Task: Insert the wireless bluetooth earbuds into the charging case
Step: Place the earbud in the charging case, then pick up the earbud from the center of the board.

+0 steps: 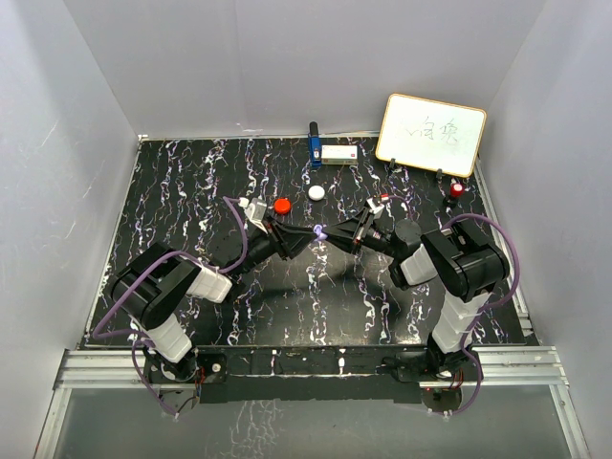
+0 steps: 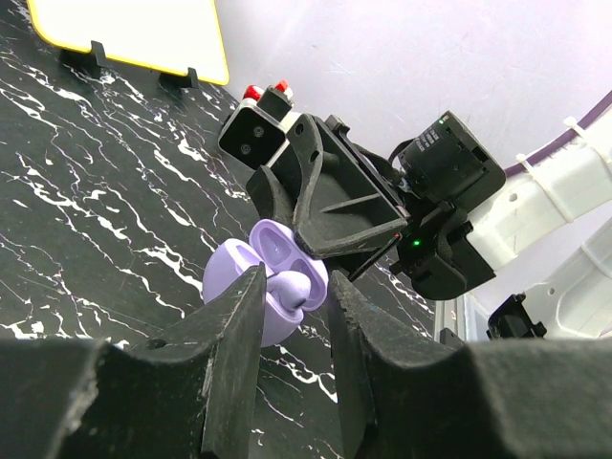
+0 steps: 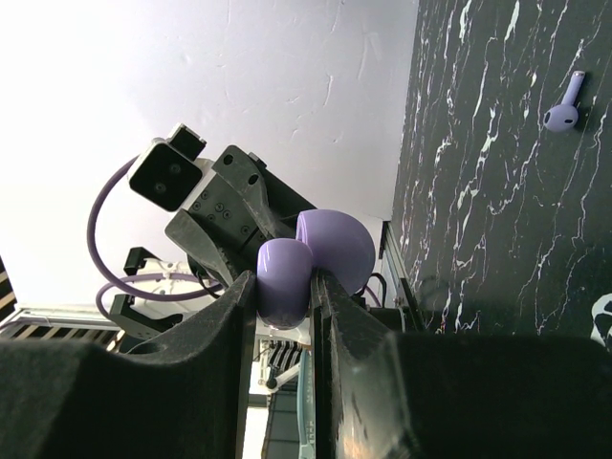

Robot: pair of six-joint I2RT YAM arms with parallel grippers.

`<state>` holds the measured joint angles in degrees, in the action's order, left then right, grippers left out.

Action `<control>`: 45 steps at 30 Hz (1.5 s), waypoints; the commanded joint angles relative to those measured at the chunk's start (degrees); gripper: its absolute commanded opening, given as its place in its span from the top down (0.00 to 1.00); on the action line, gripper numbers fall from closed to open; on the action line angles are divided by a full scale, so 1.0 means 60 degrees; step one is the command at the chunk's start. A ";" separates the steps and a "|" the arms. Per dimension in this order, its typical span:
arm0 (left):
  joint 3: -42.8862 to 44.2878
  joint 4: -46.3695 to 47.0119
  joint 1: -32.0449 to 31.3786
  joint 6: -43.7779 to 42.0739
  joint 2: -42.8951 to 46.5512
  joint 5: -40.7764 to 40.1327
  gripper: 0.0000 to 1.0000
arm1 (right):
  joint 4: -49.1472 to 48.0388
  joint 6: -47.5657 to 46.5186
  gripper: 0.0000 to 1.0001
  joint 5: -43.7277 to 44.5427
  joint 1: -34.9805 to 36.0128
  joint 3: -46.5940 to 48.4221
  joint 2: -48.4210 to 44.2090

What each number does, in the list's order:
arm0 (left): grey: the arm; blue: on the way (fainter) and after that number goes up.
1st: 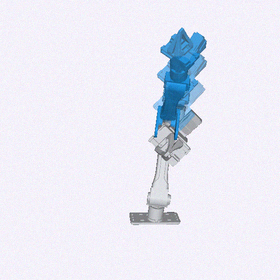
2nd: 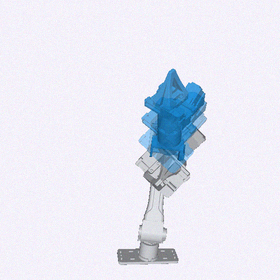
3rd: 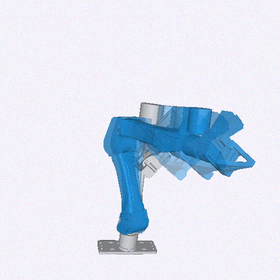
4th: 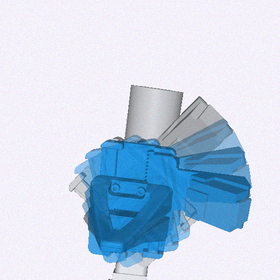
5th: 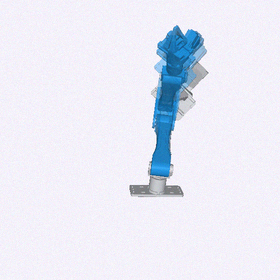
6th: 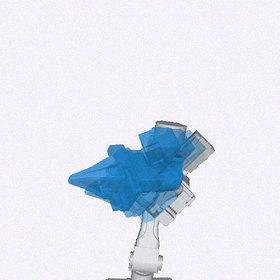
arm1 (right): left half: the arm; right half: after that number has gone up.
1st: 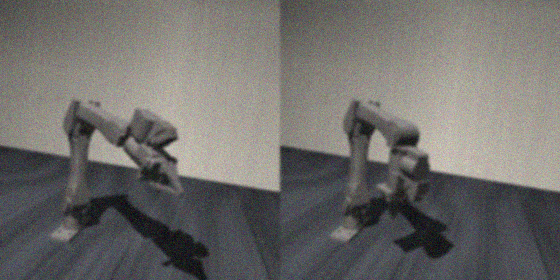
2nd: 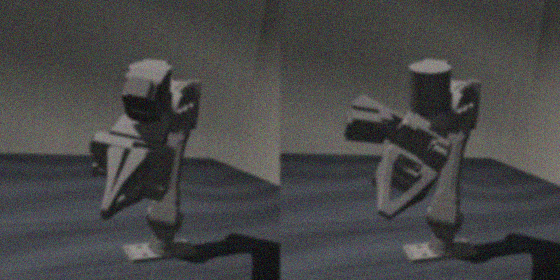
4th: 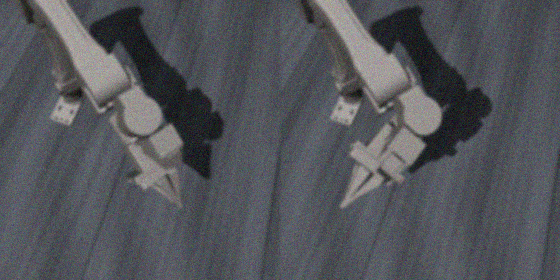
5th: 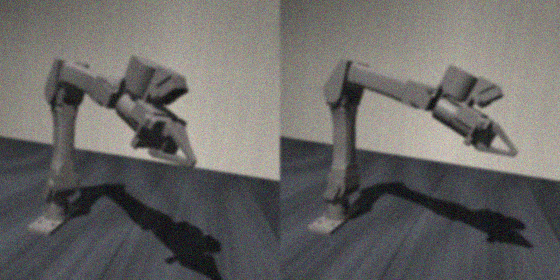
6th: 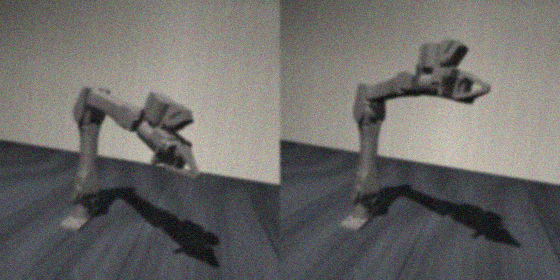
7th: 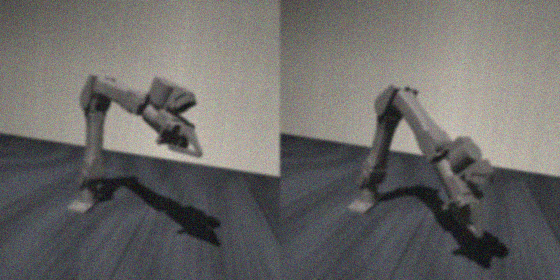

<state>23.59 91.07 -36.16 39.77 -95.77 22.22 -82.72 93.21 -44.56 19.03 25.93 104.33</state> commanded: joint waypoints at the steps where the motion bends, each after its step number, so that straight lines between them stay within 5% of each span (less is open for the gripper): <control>1: -0.0004 0.1888 0.0036 0.0017 0.0462 0.0263 0.69 | -0.1108 0.0035 1.00 0.0102 0.0022 0.0362 -0.0018; 11: -0.0451 0.1880 0.0120 -0.0103 0.1009 -0.0774 0.68 | -0.1060 0.0008 1.00 0.0051 -0.0032 0.0355 -0.0045; 14: -0.1098 0.1340 0.0571 0.0159 0.1806 -0.2083 0.50 | -0.0995 -0.0068 1.00 0.0007 -0.0141 0.0259 -0.0100; 20: -0.0033 -0.5378 0.1095 -0.0417 0.3808 -0.2357 0.42 | 0.0772 -0.1475 1.00 0.0036 -0.0314 0.0316 -0.0838; 26: 0.1476 -1.0186 0.1085 -0.1173 0.3913 -0.3447 0.39 | 0.7038 -0.5521 1.00 0.1253 -0.0301 0.1276 -0.3036; 30: 0.2270 -1.2064 0.0966 -0.1624 0.3297 -0.3844 0.38 | 0.9412 -0.7240 1.00 0.2316 -0.0300 0.1752 -0.4340; 45: 0.2467 -1.1952 0.0312 -0.1845 0.1255 -0.4527 0.36 | 0.9887 -0.7595 1.00 0.2451 -0.0300 0.1688 -0.4804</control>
<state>38.46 17.58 -34.20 29.08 -88.09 -3.77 -22.17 49.34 -30.52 17.23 35.35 76.47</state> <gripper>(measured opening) 0.632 0.227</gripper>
